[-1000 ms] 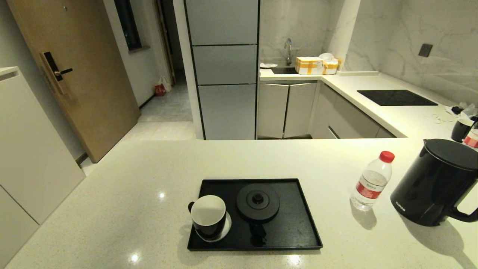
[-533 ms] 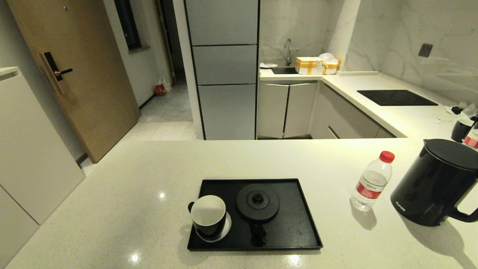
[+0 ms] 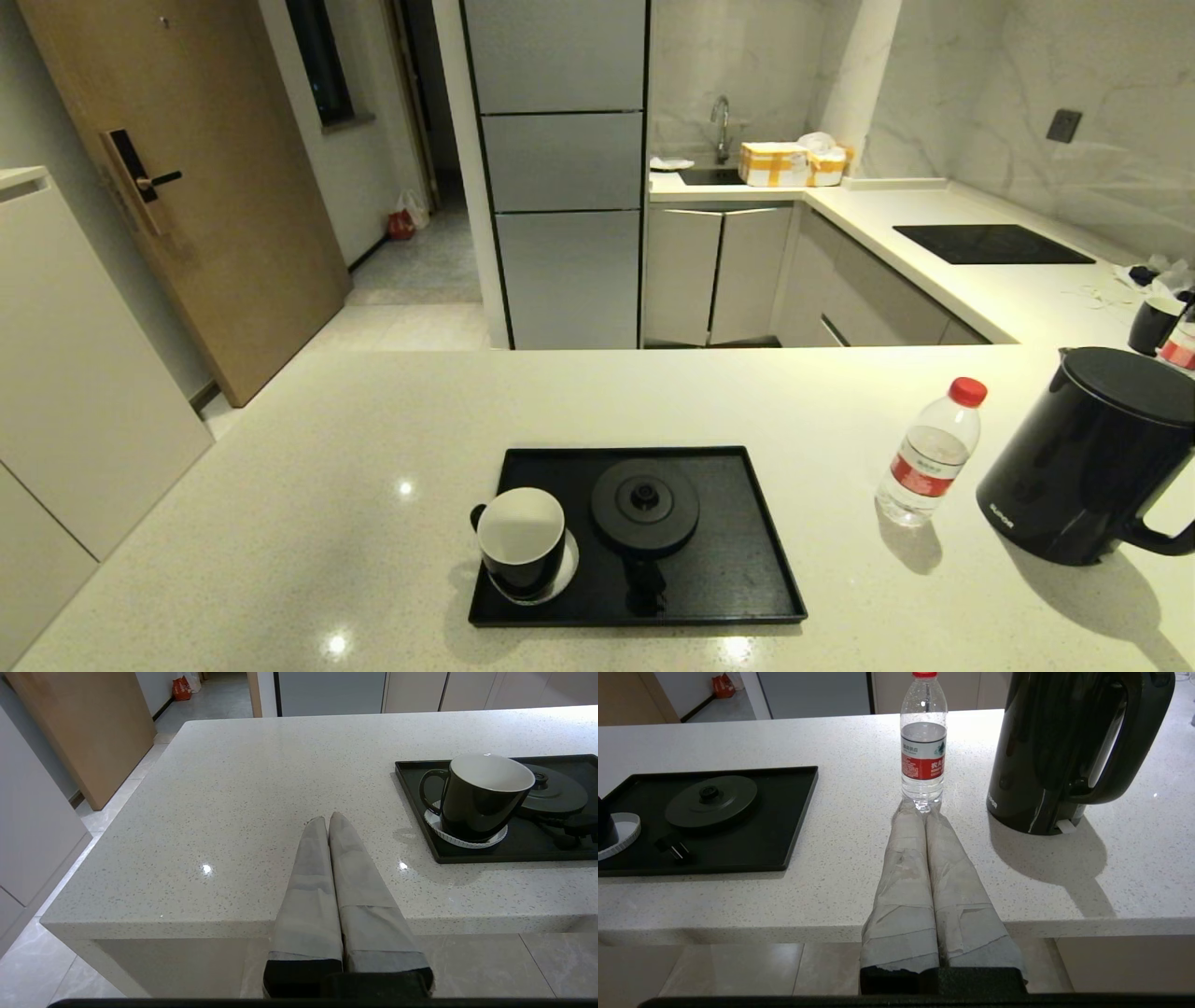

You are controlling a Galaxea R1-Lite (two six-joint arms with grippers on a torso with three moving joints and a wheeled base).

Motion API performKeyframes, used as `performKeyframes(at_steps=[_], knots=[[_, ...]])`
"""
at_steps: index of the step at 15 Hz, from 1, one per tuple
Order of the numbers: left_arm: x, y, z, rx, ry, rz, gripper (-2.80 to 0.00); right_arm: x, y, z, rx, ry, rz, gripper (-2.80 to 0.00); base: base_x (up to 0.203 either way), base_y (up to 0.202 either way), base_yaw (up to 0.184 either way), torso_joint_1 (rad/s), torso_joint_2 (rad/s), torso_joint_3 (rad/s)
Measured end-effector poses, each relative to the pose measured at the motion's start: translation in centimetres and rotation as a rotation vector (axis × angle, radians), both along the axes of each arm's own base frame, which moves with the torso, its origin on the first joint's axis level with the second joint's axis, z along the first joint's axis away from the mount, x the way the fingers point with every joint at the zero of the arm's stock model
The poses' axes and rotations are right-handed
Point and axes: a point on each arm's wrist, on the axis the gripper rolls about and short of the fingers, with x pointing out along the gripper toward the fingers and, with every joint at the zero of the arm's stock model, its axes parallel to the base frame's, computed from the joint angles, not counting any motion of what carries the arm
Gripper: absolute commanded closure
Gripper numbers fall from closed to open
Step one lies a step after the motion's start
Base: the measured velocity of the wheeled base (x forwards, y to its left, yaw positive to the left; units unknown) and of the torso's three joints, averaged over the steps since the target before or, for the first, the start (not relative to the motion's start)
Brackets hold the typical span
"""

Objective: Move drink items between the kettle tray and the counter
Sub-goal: Return the bottled water to its original position

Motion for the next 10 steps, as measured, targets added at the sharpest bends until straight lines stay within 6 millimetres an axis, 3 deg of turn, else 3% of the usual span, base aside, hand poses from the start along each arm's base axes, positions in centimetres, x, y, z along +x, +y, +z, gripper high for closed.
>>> performKeyframes(at_steps=[4,6,8,10], knots=[[0.0,0.0,0.0,0.000,-0.001,0.000,0.00,-0.3,0.0,1.0,0.011,-0.023,-0.011,0.00,0.000,0.000,0.000,0.000,0.00,0.000],[0.0,0.0,0.0,0.000,-0.001,0.000,0.00,-1.2,-0.1,4.8,0.054,-0.081,-0.024,0.00,0.000,0.000,0.000,0.000,0.00,0.000],[0.0,0.0,0.0,0.000,-0.001,0.000,0.00,-2.5,-0.1,10.3,0.106,-0.116,-0.053,0.00,0.000,0.000,0.000,0.000,0.00,0.000],[0.0,0.0,0.0,0.000,-0.001,0.000,0.00,-2.2,-0.2,13.8,0.153,0.067,-0.097,0.00,0.000,0.000,0.000,0.000,0.00,0.000]])
